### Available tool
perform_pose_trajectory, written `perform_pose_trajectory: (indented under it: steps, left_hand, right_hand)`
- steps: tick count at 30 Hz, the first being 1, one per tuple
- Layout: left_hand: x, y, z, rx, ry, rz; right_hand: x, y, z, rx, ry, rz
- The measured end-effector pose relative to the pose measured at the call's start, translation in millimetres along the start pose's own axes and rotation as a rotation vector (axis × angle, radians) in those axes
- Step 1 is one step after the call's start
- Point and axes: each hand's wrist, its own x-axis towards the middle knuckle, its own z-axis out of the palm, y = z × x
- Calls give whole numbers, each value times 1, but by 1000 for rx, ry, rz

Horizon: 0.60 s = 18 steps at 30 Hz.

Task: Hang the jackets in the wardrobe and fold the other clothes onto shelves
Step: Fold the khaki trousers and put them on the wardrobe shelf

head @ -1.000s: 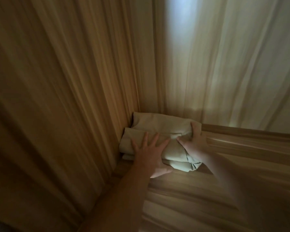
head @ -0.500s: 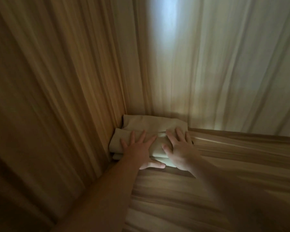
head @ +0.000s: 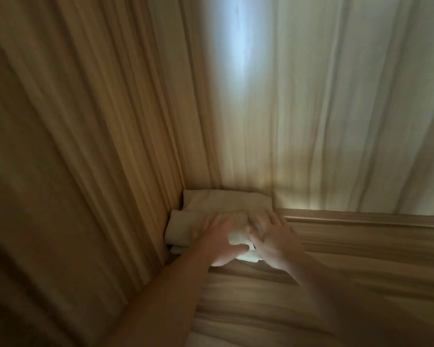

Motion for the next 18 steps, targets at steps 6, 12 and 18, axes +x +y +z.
perform_pose_trajectory:
  steps: [6, 12, 18]
  left_hand:
    - [-38, 57, -19, 59, 88, 189]
    - [-104, 97, -19, 38, 43, 366]
    - [-206, 140, -11, 111, -1, 649]
  right_hand:
    - [-81, 19, -77, -150, 113, 206]
    - [-212, 10, -127, -220, 200, 462]
    - [-376, -29, -137, -257, 363, 781]
